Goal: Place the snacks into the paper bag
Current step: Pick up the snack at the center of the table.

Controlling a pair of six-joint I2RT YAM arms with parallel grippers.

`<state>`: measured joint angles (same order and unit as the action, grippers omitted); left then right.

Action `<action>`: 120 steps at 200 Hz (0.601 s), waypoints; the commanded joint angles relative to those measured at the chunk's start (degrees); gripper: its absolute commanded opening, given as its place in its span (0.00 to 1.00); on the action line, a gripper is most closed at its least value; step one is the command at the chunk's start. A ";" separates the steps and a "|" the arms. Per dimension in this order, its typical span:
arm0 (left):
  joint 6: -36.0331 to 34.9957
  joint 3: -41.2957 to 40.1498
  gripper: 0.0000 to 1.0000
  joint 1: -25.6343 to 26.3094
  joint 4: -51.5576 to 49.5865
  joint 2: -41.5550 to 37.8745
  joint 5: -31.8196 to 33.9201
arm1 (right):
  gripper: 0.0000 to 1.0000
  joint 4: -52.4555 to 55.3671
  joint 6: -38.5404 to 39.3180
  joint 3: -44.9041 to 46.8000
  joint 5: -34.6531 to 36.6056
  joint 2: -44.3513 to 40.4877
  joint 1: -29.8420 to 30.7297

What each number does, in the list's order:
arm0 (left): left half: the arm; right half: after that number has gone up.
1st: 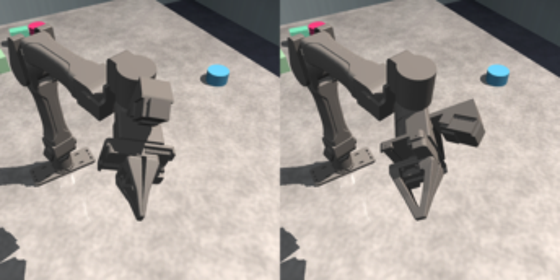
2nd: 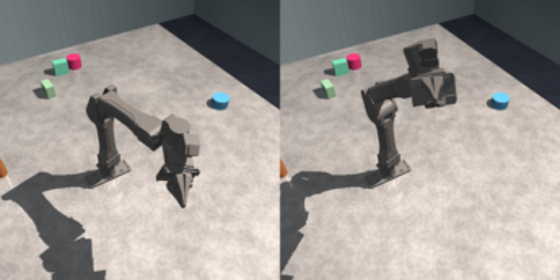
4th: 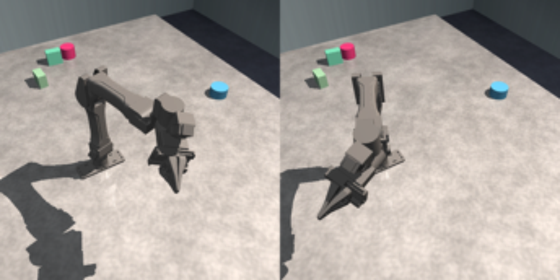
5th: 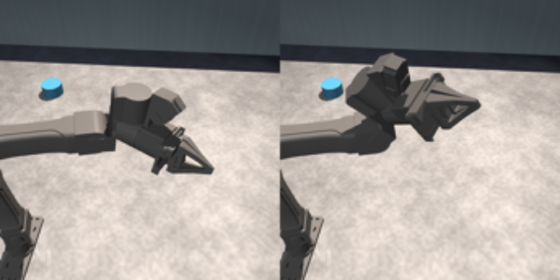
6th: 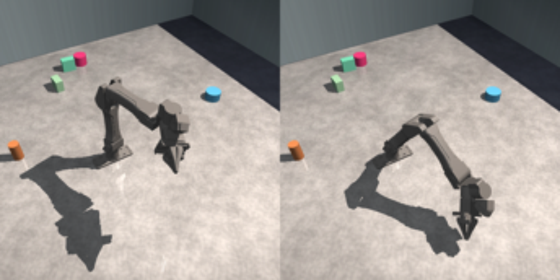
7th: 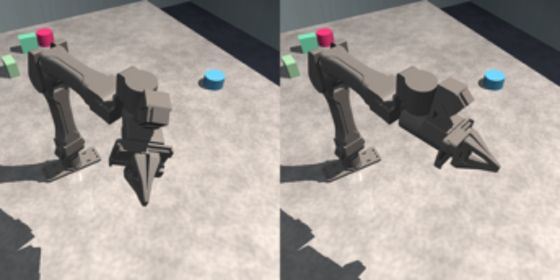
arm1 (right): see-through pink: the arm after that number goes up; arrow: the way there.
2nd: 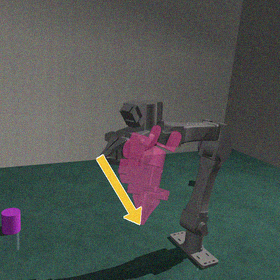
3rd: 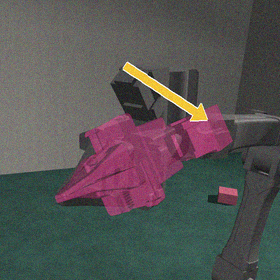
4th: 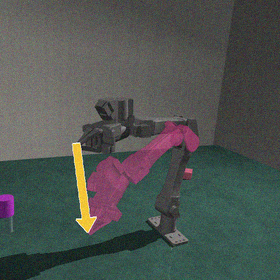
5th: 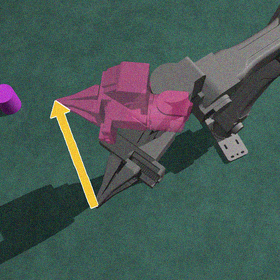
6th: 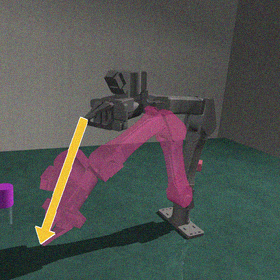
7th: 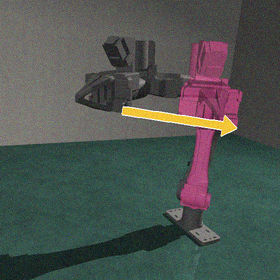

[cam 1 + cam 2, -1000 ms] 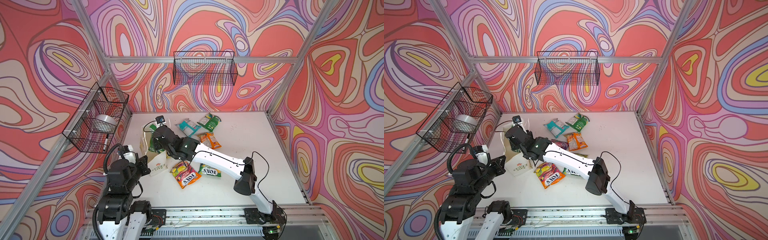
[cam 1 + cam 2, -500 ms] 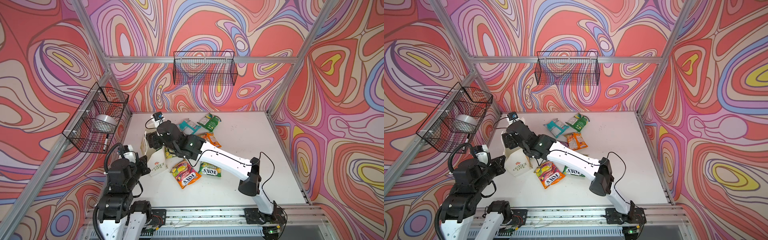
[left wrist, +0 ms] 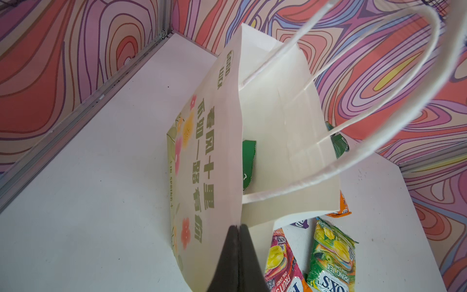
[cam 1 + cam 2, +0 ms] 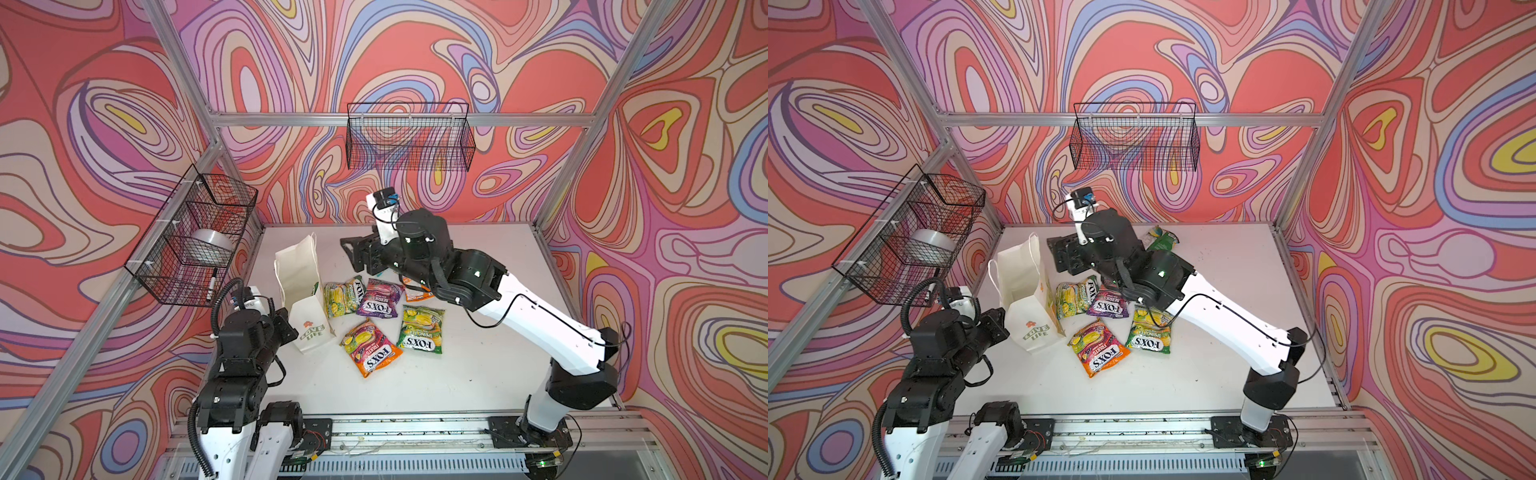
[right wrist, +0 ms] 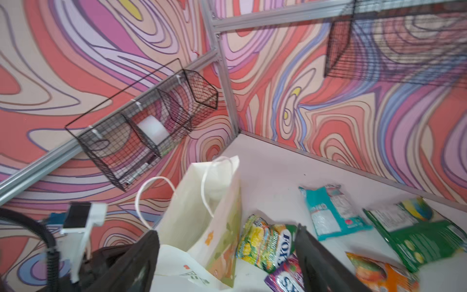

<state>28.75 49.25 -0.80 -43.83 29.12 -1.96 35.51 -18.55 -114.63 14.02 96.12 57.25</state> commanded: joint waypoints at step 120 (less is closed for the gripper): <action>0.00 -0.29 0.00 -0.52 -1.44 1.38 -2.09 | 0.92 -0.65 -16.28 52.02 -21.02 -18.37 -26.29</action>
<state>28.75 49.25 -0.84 -43.46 29.61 -3.42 36.27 -30.94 -70.35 -1.85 80.09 32.42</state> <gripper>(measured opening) 0.048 0.918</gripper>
